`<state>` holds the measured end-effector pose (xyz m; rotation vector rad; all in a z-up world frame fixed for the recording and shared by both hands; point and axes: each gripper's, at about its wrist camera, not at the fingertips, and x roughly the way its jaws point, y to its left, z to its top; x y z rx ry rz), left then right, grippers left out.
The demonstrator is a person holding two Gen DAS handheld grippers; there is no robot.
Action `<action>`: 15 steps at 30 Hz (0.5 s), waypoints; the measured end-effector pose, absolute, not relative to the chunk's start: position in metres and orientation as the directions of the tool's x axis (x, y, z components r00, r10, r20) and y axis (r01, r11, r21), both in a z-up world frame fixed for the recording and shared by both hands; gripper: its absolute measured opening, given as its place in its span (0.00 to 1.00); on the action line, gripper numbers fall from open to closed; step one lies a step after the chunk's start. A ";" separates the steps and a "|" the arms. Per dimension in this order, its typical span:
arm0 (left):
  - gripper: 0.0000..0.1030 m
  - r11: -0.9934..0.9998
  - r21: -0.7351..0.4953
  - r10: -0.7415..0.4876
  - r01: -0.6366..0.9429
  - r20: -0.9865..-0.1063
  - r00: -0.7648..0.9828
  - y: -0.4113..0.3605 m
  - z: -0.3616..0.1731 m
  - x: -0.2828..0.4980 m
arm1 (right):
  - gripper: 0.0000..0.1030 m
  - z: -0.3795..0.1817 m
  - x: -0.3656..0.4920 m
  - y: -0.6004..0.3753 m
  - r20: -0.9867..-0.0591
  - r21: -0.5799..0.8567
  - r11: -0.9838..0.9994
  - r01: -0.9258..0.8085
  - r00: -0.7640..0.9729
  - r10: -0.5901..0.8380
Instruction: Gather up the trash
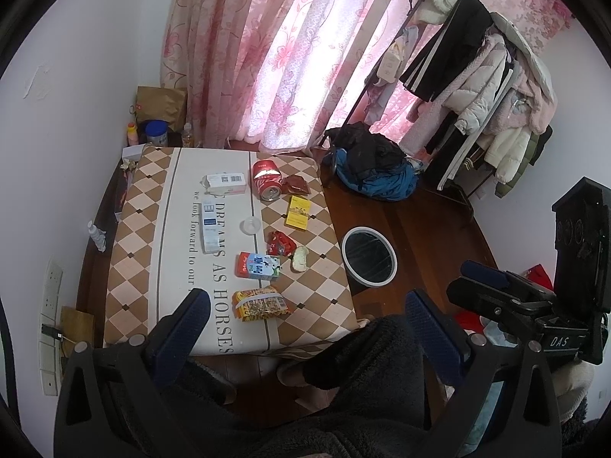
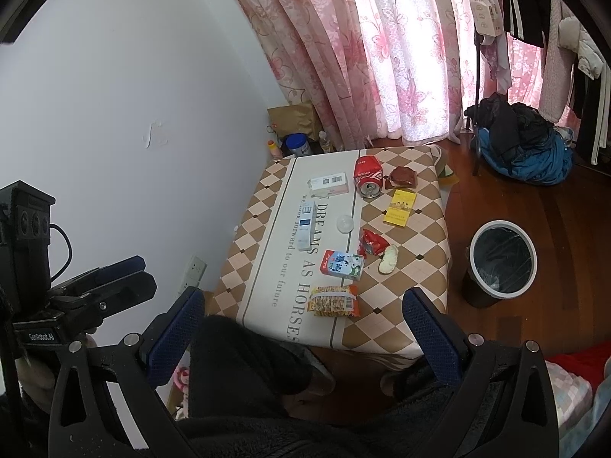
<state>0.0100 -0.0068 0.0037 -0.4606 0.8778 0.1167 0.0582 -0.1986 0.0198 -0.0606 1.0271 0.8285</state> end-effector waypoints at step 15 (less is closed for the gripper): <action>1.00 0.896 -0.339 -0.085 -0.286 -0.765 0.638 -0.009 0.003 0.011 | 1.00 0.022 0.061 -0.195 -0.775 0.331 0.703 -0.630 0.243 0.583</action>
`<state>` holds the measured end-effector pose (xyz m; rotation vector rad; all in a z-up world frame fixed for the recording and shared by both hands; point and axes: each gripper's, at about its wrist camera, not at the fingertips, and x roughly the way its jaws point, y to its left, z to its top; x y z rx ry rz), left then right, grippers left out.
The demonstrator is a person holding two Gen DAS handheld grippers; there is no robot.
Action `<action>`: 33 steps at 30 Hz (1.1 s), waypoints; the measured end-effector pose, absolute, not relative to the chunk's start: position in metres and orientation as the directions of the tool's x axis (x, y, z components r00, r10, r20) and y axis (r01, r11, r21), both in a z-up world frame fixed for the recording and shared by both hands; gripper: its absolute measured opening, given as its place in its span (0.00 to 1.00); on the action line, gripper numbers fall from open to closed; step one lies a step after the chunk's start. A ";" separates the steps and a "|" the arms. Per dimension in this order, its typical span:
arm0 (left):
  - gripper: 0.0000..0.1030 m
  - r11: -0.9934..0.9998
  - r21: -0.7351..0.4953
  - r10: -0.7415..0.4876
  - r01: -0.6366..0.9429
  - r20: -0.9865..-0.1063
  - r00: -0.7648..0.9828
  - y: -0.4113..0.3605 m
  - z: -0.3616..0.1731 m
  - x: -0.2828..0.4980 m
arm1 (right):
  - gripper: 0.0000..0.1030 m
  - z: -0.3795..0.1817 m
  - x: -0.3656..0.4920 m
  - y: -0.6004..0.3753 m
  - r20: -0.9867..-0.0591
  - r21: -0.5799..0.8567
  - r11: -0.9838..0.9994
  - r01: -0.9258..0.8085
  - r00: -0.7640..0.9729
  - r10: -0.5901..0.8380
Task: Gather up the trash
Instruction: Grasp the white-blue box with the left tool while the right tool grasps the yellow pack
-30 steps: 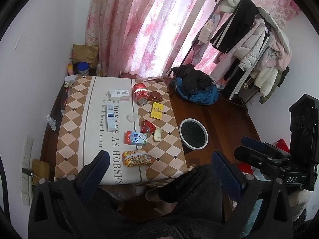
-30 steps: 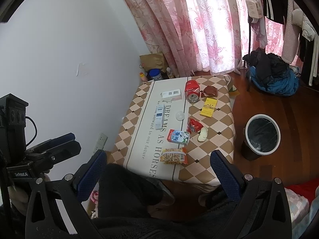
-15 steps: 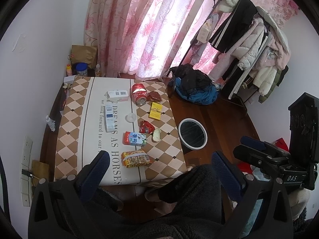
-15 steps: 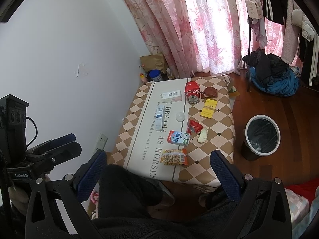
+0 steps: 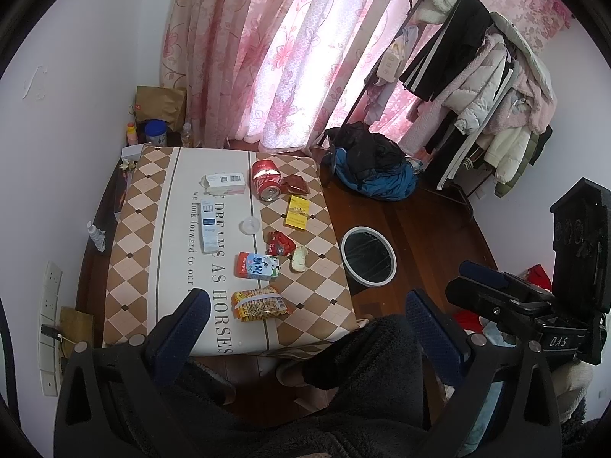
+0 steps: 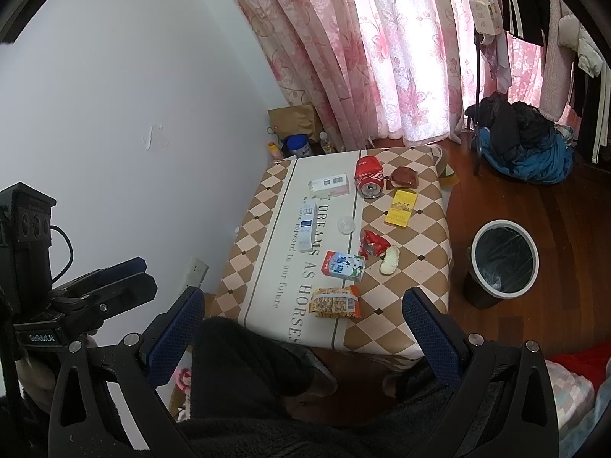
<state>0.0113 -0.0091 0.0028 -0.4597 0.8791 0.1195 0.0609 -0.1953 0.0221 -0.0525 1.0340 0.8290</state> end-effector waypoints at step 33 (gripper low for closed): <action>0.77 0.781 -0.055 0.048 -0.622 -0.988 0.147 0.157 -0.304 0.254 | 0.89 -0.306 0.382 -0.065 -0.984 0.146 0.958 -0.248 0.066 0.167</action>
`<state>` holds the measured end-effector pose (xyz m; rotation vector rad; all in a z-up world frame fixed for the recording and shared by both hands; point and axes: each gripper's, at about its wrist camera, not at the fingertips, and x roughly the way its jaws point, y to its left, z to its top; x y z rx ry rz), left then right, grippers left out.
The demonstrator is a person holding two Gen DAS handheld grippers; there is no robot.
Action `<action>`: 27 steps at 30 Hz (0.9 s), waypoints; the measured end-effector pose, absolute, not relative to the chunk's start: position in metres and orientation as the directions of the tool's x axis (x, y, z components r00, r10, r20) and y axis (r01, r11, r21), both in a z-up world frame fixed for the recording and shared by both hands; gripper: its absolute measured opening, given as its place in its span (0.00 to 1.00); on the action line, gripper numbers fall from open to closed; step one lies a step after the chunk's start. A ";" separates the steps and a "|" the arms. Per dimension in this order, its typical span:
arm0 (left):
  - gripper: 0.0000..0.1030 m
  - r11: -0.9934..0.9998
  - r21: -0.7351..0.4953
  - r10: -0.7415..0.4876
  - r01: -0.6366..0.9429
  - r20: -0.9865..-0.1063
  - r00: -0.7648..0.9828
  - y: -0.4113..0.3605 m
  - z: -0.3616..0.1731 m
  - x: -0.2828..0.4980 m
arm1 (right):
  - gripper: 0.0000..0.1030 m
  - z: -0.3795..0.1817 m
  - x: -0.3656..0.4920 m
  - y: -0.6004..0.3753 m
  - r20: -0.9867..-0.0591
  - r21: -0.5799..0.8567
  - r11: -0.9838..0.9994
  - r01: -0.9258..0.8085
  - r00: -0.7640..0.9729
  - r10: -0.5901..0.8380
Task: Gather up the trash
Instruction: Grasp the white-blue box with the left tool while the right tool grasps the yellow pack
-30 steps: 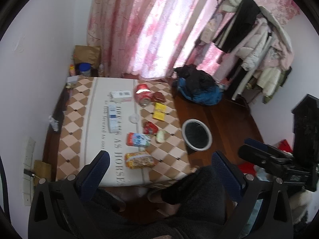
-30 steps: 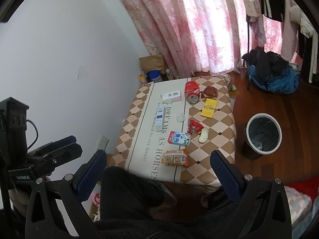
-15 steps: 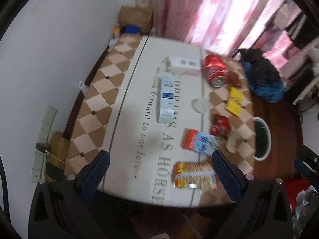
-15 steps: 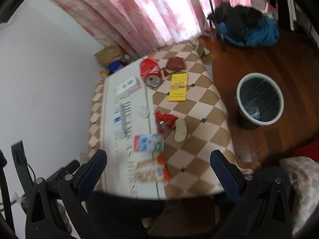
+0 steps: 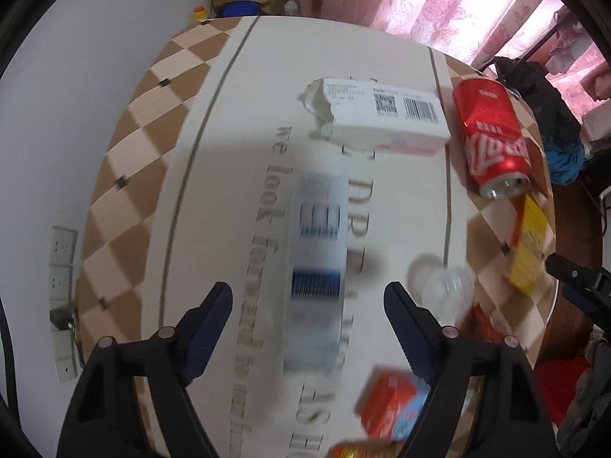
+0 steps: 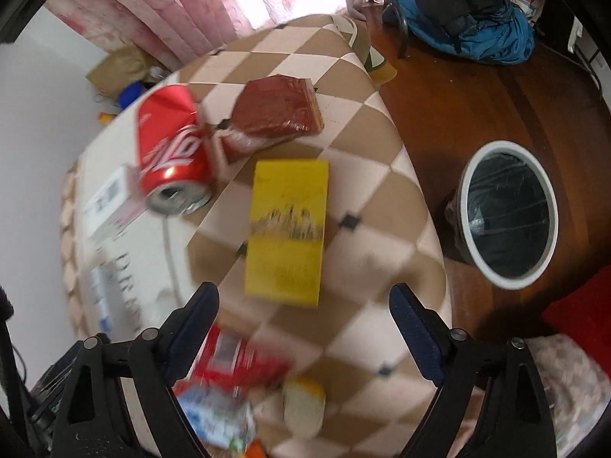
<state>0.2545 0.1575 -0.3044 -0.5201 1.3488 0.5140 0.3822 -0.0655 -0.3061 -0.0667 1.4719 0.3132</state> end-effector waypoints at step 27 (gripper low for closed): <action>0.30 0.808 0.002 0.129 -0.589 -0.976 0.174 0.147 -0.288 0.221 | 0.57 -0.338 0.381 -0.021 -0.995 0.024 0.916 -0.400 0.078 0.060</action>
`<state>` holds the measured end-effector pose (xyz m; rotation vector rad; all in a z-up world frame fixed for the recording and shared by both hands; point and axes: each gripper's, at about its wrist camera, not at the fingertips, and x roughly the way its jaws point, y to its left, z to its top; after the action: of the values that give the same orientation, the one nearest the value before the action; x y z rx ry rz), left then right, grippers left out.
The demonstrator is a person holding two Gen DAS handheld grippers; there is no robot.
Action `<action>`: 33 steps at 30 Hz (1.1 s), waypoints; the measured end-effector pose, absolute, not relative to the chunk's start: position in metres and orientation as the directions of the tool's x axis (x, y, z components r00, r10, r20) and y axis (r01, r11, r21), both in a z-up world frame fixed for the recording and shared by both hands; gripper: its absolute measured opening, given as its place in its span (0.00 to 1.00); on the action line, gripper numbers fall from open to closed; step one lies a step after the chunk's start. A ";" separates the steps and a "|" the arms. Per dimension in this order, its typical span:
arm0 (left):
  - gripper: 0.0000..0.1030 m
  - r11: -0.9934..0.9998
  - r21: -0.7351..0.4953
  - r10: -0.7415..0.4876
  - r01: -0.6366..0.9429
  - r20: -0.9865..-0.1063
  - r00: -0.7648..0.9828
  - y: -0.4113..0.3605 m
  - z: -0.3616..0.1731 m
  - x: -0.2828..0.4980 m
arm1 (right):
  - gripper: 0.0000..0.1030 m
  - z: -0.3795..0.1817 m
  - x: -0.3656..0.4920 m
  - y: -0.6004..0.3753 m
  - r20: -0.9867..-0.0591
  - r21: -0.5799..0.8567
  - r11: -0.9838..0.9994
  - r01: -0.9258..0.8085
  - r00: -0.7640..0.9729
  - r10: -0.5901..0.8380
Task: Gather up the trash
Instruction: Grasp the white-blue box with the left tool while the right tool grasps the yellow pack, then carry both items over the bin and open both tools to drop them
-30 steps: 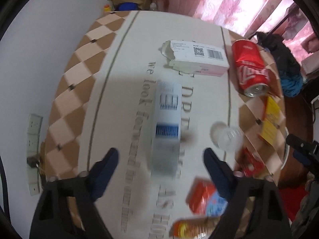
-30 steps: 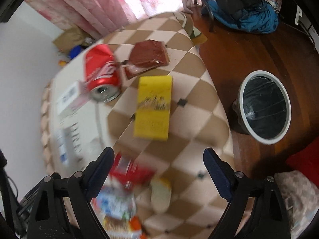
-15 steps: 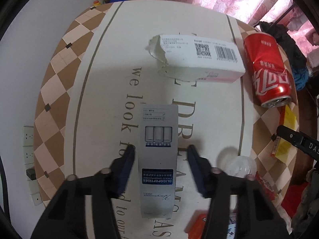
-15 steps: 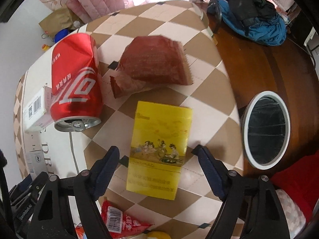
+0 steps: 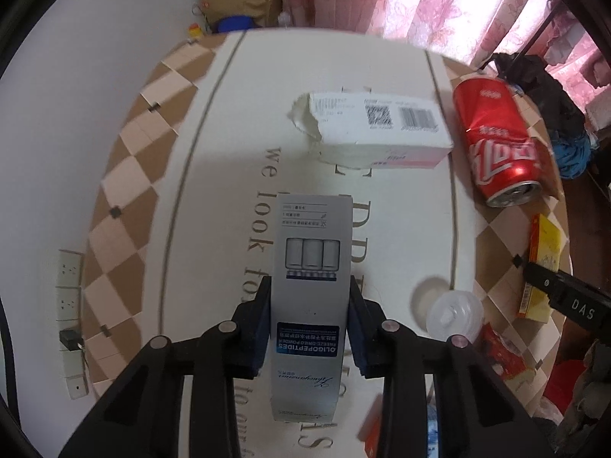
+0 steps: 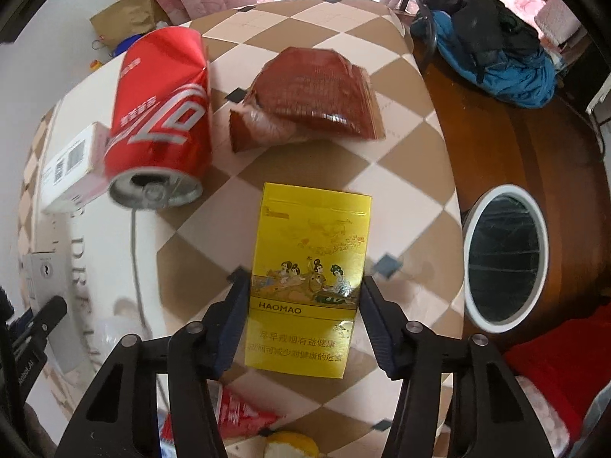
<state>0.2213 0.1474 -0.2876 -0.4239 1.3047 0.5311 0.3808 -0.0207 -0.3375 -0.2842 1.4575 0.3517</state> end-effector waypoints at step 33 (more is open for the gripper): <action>0.30 0.966 -0.246 -0.184 -0.074 -0.863 0.470 -0.171 -0.147 0.394 | 0.57 -0.151 0.386 -0.393 -0.840 0.242 0.959 -0.148 0.462 0.283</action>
<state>0.3938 -0.1714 -0.1468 -0.2643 1.0827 -0.0681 0.3863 -0.3932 -0.1515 0.1418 1.0584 0.2662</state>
